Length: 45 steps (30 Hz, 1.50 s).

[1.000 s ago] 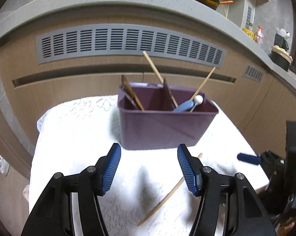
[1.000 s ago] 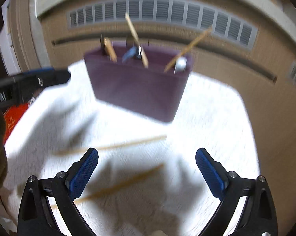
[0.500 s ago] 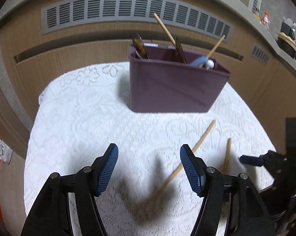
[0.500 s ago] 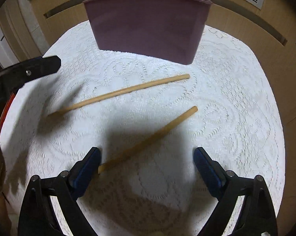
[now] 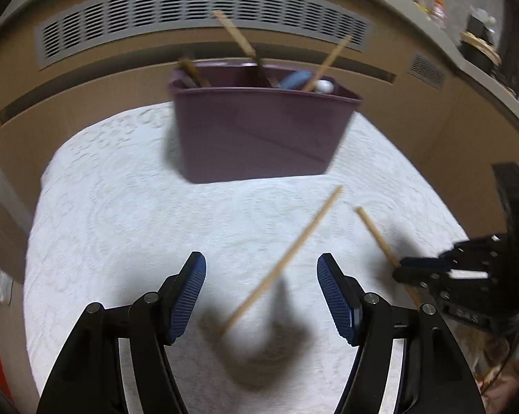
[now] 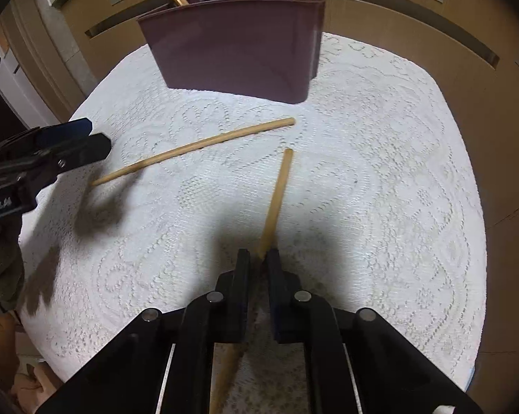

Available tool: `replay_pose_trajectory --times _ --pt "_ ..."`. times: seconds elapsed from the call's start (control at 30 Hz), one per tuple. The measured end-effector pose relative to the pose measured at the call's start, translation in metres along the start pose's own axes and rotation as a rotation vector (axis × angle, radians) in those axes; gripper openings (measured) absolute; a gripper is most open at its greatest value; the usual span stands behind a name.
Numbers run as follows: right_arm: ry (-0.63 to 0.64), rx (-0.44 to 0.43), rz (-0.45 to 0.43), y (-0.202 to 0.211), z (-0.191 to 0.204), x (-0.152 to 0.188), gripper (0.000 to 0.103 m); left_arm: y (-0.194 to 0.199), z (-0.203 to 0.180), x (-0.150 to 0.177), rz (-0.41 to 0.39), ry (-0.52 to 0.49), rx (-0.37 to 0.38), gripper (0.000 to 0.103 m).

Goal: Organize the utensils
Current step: 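Grasp a chopstick with the left tool while the right tool grasps the last chopstick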

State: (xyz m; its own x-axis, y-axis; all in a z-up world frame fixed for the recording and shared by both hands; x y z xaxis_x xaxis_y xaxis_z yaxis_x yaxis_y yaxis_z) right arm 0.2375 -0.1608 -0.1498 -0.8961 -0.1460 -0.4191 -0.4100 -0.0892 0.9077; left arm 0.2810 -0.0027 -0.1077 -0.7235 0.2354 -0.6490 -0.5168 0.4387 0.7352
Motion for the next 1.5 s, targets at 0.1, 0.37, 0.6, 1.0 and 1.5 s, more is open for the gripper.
replay_pose_trajectory --times 0.1,0.37,0.6,1.0,1.5 --pt "-0.017 0.009 -0.009 0.0 -0.008 0.0 0.009 -0.016 -0.026 -0.008 0.046 -0.084 0.047 0.056" --pt "-0.041 -0.023 -0.034 0.006 -0.014 0.009 0.009 -0.081 -0.061 -0.03 0.236 -0.27 -0.014 0.032" --pt "-0.06 -0.058 -0.045 0.007 -0.016 0.014 0.009 -0.104 -0.054 -0.038 0.321 -0.248 -0.051 0.029" --pt "-0.087 -0.055 -0.083 0.029 -0.015 0.018 0.01 -0.094 -0.053 -0.028 0.297 -0.195 -0.058 0.017" --pt "-0.083 -0.032 -0.102 0.037 -0.016 0.018 0.018 -0.015 -0.035 0.02 0.157 0.041 0.026 0.006"
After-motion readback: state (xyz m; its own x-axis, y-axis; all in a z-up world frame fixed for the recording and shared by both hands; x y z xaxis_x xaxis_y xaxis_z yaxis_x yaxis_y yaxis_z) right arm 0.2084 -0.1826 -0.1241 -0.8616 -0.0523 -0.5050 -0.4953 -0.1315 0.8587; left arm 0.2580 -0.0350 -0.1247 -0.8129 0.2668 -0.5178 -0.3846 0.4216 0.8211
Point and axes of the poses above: each gripper's, at about its wrist camera, not at the fingertips, and y roughly against the way its jaws point, z to its left, x to its underside, the point moved 6 cm from there along -y, roughly the way its jaws point, and after that the axes turned 3 degrees about x, right-handed, at the moved point
